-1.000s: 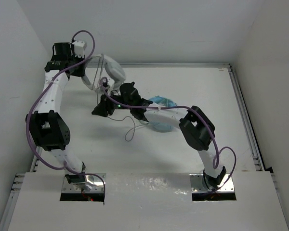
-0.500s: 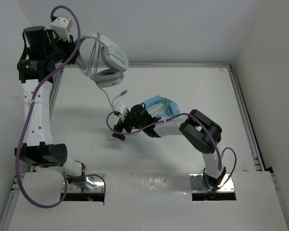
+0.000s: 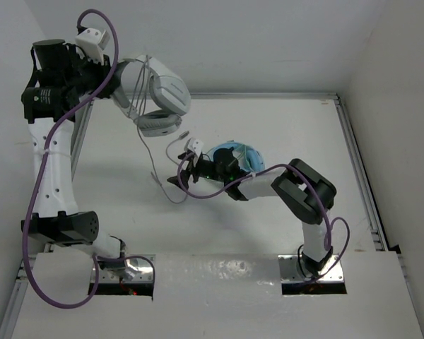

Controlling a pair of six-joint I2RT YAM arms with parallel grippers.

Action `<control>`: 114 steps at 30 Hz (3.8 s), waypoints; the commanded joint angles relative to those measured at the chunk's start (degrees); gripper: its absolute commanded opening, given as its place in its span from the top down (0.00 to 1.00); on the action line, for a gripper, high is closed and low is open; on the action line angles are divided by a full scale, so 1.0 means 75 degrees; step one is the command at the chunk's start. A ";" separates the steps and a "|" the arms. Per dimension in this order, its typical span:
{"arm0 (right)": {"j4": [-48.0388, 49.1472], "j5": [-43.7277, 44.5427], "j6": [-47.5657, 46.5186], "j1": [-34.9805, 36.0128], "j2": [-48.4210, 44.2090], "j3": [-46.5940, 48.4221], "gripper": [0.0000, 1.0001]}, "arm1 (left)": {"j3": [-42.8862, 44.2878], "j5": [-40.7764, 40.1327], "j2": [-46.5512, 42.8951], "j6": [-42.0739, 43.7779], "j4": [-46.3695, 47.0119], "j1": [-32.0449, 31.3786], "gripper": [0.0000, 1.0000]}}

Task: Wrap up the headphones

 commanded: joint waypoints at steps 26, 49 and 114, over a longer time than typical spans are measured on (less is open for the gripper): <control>0.1459 -0.1155 0.2371 0.0690 0.2957 0.3882 1.00 | -0.1323 0.2476 0.0006 -0.3119 0.1888 0.0565 1.00; -0.0113 -0.0758 0.1316 0.0340 0.3860 0.4786 0.13 | 0.1347 0.2362 -0.0252 -0.1830 0.0319 0.0577 1.00; -0.2914 -0.2177 0.6554 0.0339 0.1316 0.6286 0.95 | -0.3386 -0.4600 0.0042 0.0103 0.4737 -0.0829 1.00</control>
